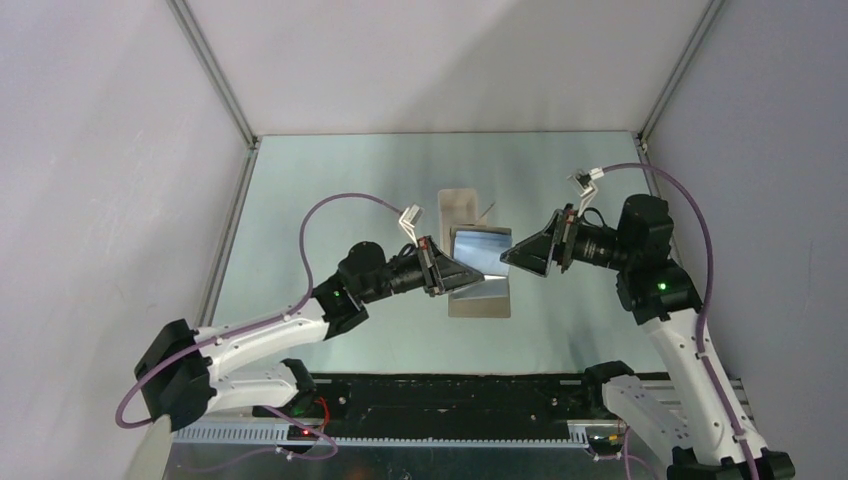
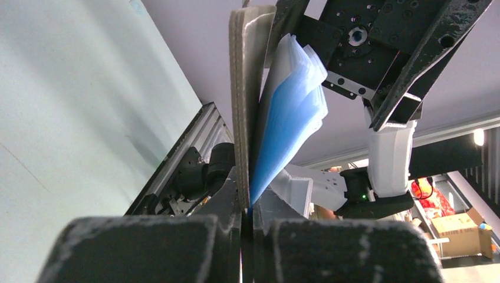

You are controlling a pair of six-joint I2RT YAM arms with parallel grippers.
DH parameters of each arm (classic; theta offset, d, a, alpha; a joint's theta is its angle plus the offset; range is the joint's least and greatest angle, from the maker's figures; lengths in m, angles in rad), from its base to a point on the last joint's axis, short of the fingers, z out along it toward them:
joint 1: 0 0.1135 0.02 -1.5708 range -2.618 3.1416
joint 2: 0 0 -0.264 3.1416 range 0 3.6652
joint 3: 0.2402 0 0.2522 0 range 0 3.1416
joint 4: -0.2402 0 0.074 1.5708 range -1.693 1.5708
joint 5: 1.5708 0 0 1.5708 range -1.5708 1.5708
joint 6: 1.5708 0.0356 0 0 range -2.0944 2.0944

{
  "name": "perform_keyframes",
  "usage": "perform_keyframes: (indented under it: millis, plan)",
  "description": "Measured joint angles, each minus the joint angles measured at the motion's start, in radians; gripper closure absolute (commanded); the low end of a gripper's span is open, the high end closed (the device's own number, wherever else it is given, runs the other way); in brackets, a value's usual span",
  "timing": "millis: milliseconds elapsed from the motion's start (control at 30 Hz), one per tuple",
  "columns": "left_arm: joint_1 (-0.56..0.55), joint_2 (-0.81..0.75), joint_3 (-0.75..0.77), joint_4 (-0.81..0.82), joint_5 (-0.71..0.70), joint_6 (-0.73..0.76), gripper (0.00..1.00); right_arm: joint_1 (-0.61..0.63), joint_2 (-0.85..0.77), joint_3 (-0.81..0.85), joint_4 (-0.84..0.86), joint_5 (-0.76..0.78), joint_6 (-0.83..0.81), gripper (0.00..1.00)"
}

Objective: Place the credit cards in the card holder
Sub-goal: Open the card holder at the center of the board.

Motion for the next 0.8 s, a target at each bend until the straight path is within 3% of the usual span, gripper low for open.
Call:
perform_keyframes:
  millis: [233,533,633,700,733,800]
  plan:
    - [0.002,0.016,0.000,-0.016,0.005,-0.007,1.00,0.073,0.058,0.000,-0.023,0.006,-0.057,0.00]
    - [0.002,0.012,0.006,-0.018,0.014,-0.003,1.00,0.165,0.142,0.000,0.000,0.042,-0.064,0.13]
    - [0.002,0.000,0.008,-0.018,0.014,-0.001,1.00,0.183,0.164,0.000,0.019,0.041,-0.050,0.32]
    - [0.002,-0.009,0.008,-0.017,0.015,0.002,1.00,0.188,0.172,-0.002,0.040,0.036,-0.031,0.53]
    - [0.002,-0.012,0.009,-0.017,0.019,0.004,1.00,0.190,0.173,-0.005,0.056,0.032,-0.021,0.74]
    - [0.002,-0.013,0.010,-0.016,0.026,0.005,1.00,0.193,0.173,-0.014,0.099,0.019,0.014,0.98]
